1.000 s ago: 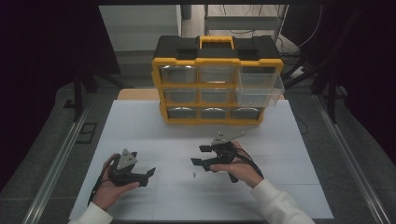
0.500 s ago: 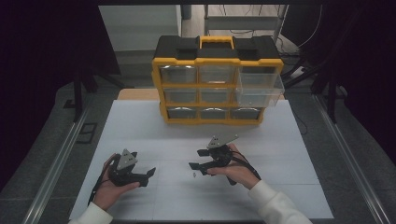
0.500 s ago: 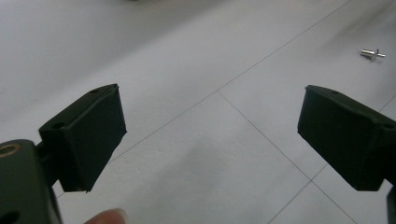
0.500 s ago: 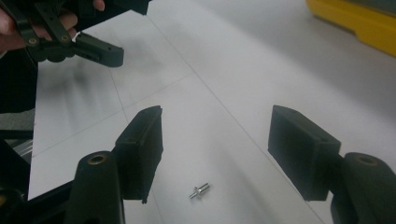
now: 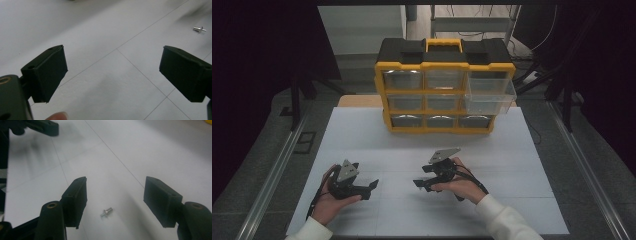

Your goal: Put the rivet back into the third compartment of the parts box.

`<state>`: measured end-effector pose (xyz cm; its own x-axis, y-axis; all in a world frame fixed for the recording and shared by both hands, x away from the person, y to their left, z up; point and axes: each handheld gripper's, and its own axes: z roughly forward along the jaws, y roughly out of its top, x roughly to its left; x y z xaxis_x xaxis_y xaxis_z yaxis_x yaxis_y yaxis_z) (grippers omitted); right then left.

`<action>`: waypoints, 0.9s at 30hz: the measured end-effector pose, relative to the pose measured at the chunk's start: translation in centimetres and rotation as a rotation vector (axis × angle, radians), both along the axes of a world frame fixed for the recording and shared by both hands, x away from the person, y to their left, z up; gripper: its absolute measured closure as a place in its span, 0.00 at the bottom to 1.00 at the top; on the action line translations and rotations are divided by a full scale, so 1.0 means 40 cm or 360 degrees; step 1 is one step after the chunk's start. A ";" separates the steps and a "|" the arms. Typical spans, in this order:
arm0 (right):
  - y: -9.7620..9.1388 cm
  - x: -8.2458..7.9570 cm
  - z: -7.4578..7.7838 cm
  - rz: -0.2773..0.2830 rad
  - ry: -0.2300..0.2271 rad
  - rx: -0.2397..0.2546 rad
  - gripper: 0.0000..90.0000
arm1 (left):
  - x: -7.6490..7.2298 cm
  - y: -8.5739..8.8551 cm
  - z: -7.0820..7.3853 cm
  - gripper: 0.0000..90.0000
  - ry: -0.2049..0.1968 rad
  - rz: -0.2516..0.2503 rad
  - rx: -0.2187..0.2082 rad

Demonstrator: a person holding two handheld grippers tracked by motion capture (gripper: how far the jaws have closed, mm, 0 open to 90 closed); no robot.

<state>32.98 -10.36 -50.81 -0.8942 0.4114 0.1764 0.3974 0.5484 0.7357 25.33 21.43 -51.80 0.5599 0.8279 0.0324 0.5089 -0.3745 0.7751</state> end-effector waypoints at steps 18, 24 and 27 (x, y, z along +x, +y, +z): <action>0.021 -0.013 -0.045 0.0061 -0.0042 -0.0185 0.40 | -0.001 0.001 0.001 0.09 -0.0003 -0.0001 0.0000; 0.026 -0.021 -0.052 0.0087 -0.0064 -0.0243 0.44 | 0.000 0.002 0.001 0.09 -0.0003 0.0000 0.0000; 0.028 -0.024 -0.052 0.0096 -0.0097 -0.0261 0.47 | 0.000 0.002 0.001 0.09 -0.0003 -0.0002 0.0003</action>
<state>32.04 -9.22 -52.91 -0.9252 0.3754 0.0560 0.3174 0.6844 0.6564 25.32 21.50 -51.77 0.5607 0.8273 0.0350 0.5072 -0.3765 0.7753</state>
